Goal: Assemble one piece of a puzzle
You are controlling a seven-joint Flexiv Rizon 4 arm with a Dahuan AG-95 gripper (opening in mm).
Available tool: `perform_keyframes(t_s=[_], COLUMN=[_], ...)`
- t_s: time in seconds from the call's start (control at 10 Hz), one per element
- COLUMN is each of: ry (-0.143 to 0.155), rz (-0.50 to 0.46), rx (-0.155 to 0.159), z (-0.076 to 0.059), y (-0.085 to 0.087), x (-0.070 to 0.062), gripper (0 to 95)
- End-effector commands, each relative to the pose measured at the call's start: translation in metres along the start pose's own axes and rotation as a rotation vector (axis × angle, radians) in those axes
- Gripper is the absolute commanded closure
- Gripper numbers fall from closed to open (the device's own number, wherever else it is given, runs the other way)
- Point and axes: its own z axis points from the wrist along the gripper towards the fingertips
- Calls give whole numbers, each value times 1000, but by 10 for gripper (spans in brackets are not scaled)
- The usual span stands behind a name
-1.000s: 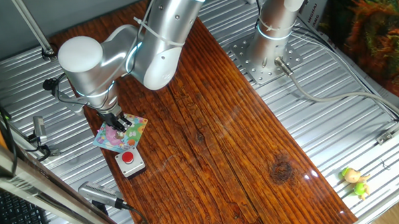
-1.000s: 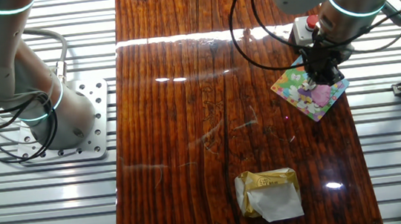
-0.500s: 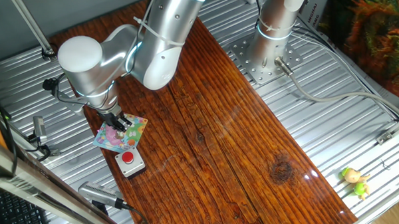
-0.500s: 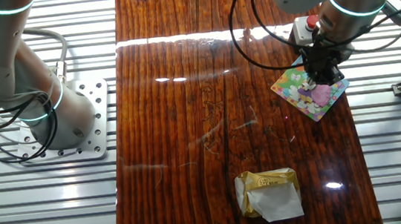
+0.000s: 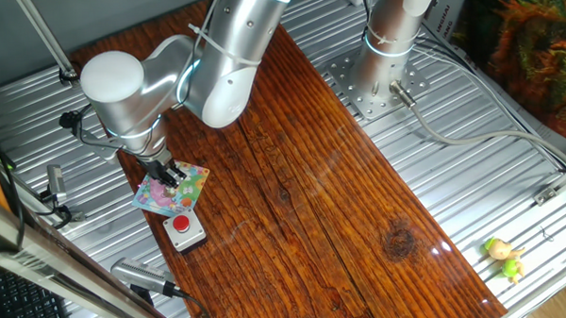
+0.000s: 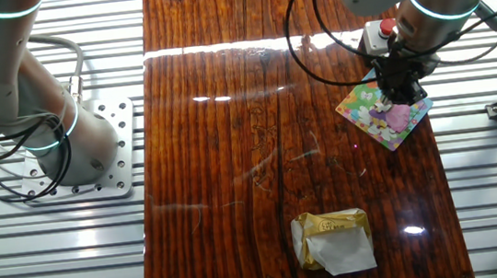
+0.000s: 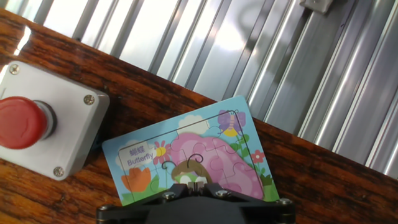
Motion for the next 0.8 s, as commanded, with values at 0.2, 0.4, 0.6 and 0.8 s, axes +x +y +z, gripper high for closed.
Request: perform_keyframes(t_s=[0.2,0.4,0.6,0.8], ry=[4,4,5,7], rz=[3,-10,-35,-48], rx=[-1,-2,1,4], z=[0,-1,-1,0], y=[0,0,0,0], x=[-4,-5,-5,-5], gripper=[950,950,950,950])
